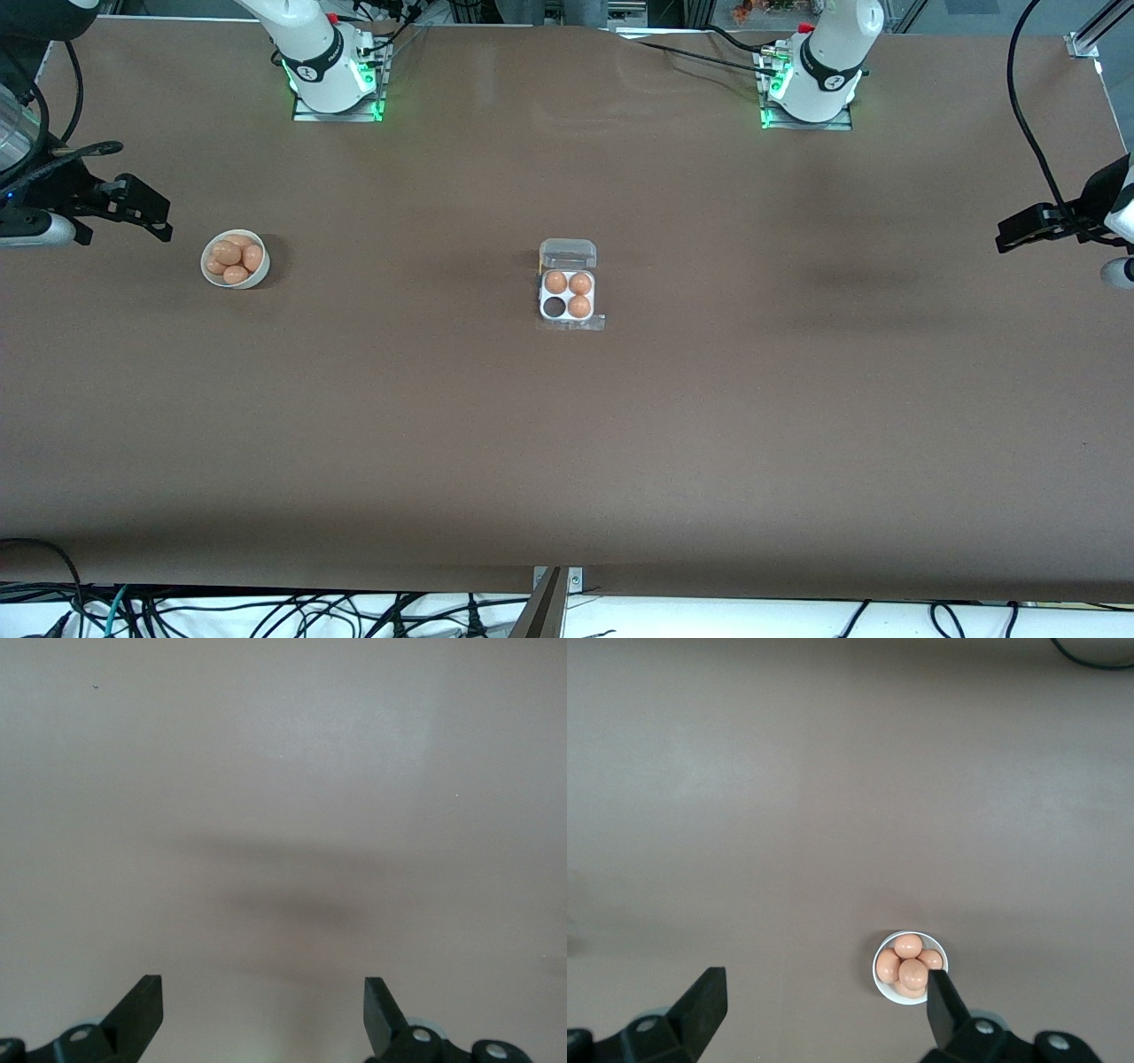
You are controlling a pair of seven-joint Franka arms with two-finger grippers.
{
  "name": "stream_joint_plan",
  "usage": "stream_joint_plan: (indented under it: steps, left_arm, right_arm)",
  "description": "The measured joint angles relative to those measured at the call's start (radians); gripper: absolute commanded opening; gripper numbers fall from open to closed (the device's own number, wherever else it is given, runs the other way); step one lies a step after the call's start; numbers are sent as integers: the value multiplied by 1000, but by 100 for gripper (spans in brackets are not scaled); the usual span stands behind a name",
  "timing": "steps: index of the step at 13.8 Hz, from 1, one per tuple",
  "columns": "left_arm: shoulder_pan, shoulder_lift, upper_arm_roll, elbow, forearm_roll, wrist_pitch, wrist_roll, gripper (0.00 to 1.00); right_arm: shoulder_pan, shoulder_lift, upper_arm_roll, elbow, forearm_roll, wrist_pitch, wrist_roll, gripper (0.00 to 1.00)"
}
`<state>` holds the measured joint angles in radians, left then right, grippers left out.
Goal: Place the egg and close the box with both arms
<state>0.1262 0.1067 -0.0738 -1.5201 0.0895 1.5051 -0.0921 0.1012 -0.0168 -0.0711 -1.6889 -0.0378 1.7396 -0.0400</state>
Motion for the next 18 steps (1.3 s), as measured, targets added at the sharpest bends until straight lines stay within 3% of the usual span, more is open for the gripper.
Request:
stream_joint_plan:
  steps: [18]
  left_arm:
    - [3,22,4,20,0,3,0,100]
  right_arm:
    - [1,0,12,0,0,0,0,100]
